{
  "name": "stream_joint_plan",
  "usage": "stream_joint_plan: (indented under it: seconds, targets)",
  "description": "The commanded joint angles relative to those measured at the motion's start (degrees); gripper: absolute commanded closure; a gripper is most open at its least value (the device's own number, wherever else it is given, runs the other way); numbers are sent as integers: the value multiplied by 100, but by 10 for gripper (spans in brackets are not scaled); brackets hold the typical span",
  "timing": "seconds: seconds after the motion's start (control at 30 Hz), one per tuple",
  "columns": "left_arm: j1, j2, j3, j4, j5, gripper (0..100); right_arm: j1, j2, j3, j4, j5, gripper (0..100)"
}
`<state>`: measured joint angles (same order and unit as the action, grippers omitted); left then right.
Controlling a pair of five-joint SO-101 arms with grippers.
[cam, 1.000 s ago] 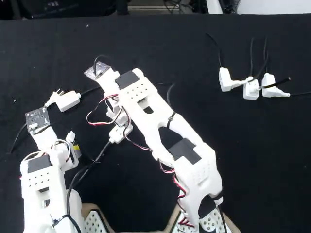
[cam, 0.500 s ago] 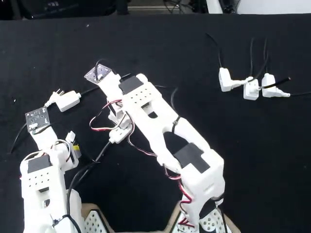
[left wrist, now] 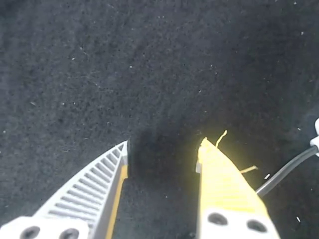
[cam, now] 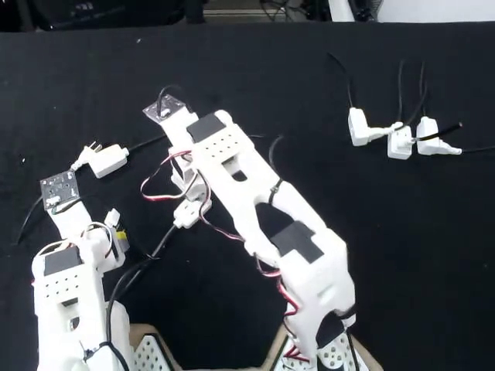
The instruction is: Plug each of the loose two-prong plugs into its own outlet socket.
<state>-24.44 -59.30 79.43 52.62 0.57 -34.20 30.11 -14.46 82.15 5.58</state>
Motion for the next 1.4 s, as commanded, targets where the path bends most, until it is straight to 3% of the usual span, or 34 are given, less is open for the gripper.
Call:
stream_joint_plan:
  seconds: [0.0,0.17,0.57,1.37]
  targets:
    - [-40,-62,-400,9,18,776,202,409,-295,466,141,988]
    - [-48,-62,-400,9,18,776,273,470,-435,721,273,988]
    - [-66,-62,-400,9,18,776,-158,558,549,-448,404,988]
    - [-75,-62,-400,9,18,776,-141,-13,1543,-1371,404,988]
